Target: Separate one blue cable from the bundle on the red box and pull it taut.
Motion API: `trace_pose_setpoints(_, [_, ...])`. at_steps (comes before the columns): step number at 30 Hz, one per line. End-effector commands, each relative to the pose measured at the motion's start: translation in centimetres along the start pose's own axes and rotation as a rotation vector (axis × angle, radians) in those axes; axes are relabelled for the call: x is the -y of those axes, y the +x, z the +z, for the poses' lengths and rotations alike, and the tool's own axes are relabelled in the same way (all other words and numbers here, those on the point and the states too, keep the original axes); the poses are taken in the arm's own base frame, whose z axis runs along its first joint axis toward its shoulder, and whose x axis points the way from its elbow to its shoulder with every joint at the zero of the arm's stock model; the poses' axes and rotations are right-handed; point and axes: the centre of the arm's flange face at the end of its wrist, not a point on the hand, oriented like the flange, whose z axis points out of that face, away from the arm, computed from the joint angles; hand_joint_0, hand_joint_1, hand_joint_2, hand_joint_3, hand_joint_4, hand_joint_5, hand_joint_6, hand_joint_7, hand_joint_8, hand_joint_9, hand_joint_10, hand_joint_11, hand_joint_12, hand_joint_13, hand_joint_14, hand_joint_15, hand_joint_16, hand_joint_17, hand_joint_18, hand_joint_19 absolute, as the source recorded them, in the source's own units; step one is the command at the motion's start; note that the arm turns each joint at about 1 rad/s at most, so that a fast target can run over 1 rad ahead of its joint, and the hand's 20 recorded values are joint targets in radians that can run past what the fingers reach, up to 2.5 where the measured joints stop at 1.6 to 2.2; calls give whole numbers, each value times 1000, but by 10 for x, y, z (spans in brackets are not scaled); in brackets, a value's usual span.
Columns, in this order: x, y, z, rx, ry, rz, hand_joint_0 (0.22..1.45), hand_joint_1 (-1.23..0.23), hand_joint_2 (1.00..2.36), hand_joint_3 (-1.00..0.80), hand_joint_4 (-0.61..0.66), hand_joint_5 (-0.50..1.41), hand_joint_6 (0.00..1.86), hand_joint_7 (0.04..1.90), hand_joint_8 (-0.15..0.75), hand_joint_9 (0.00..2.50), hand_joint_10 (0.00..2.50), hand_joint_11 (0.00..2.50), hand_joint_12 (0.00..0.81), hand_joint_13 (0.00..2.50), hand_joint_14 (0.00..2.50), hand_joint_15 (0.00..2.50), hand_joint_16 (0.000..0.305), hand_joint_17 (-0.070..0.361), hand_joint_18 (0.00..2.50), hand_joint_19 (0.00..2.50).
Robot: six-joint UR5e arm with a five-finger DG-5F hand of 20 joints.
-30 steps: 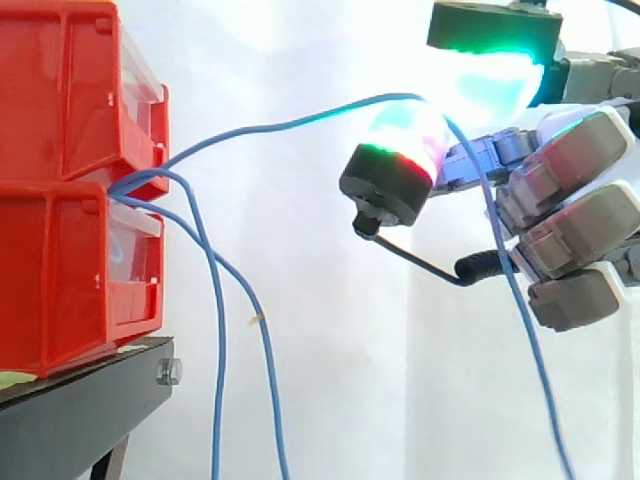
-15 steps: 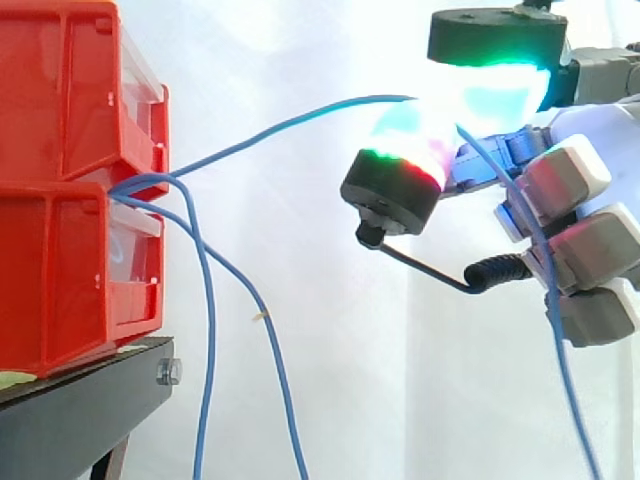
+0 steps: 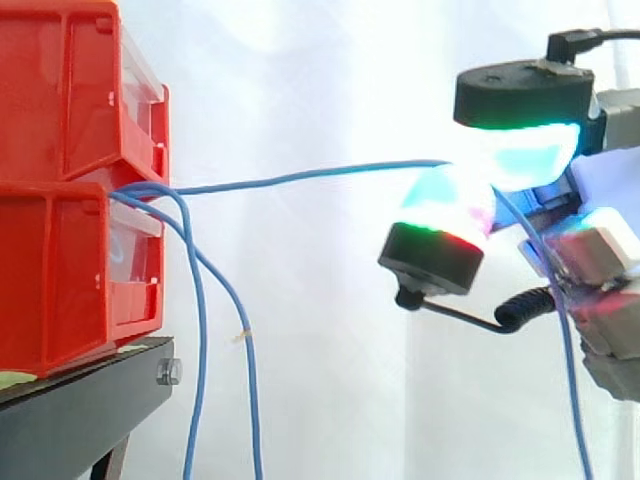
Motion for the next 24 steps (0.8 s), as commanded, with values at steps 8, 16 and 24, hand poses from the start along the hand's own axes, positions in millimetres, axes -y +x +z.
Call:
trace_pose_setpoints(8, [-4, -30, -11, -28, 58, -4, 487, -795, 1326, -46, -128, 15, 859, 1013, 302, 1268, 9, 216, 527, 1121, 17, 542, 80, 181, 1060, 525])
trace_pose_setpoints(16, [-12, -48, -17, -6, 58, 2, 490, -795, 1331, -35, -126, 16, 861, 1008, 308, 1289, 10, 234, 524, 1138, 17, 566, 80, 180, 1060, 535])
trace_pose_setpoints(24, [-10, -60, -18, 14, 65, 2, 542, -868, 1169, 12, -130, 15, 870, 990, 319, 1279, 10, 260, 518, 1140, 18, 587, 79, 178, 1059, 534])
